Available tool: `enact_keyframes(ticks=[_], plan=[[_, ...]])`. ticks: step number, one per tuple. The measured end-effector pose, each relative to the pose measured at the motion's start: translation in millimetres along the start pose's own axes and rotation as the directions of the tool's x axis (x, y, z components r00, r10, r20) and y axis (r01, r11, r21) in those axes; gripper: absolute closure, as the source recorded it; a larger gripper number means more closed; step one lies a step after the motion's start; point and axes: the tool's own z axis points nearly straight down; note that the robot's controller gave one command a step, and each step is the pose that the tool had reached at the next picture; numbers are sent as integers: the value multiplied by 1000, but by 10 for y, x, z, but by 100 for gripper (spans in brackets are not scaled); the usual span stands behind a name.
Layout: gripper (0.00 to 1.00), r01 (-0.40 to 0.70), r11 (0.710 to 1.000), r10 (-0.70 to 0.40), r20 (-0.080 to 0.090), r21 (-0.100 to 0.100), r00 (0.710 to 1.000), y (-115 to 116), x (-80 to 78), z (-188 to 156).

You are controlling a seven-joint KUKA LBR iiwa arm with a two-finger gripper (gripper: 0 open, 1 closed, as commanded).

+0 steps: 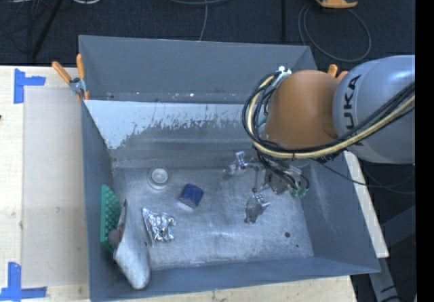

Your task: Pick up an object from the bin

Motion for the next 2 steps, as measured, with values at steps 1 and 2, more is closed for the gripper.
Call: enact_keyframes(ticks=[1, 2], plan=[[0, 230, 973, -230, -1, -2, 973, 533, -674, 583], [0, -125, 992, 125, 15, 1, 992, 690, -337, 689]])
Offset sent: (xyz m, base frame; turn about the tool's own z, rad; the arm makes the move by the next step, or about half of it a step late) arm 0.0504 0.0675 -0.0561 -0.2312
